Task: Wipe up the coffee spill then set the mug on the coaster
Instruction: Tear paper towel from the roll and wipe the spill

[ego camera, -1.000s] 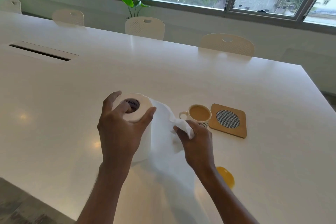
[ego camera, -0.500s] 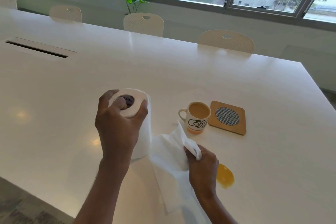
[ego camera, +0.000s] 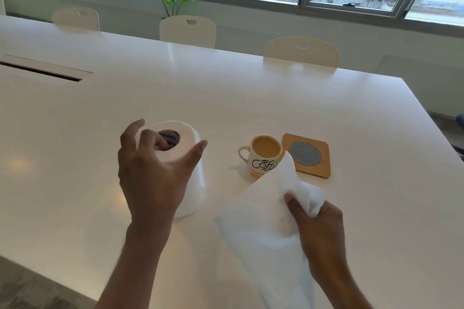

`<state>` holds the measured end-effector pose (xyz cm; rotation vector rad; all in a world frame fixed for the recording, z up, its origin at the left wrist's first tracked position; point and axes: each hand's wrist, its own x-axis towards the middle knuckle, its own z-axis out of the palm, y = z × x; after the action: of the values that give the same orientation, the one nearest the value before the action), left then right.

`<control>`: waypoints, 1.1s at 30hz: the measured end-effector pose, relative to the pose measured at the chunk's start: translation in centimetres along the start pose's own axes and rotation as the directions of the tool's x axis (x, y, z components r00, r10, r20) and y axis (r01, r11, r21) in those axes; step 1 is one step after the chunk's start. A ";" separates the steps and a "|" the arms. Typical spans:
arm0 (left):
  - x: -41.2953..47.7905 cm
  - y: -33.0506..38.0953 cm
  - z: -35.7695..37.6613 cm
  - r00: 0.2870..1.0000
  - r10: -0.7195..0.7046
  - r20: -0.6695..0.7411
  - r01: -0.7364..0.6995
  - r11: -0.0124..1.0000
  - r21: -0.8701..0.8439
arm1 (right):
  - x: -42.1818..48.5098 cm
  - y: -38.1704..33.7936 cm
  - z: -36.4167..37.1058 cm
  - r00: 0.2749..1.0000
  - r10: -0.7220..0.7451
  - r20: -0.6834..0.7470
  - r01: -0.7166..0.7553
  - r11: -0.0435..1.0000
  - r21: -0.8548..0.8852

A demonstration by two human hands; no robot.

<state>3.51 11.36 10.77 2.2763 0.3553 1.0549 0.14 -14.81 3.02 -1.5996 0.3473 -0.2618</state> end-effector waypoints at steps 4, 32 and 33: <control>0.0 -0.1 -0.3 0.999 0.031 -0.009 -0.031 0.999 0.023 | 0.2 -1.3 -1.3 0.982 0.143 0.124 -0.155 0.983 0.101; -9.3 4.1 7.9 0.171 -0.024 0.985 0.922 0.355 -0.152 | 2.5 -0.3 -9.8 0.867 0.243 0.434 -0.326 0.937 0.127; -9.4 4.0 8.3 0.183 -0.037 0.982 0.922 0.353 -0.159 | 2.4 0.3 -10.2 0.869 0.273 0.414 -0.342 0.934 0.101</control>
<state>3.66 0.49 3.38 1.2449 0.1778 -0.5297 -1.45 -25.18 3.17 -1.3612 0.2537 0.2722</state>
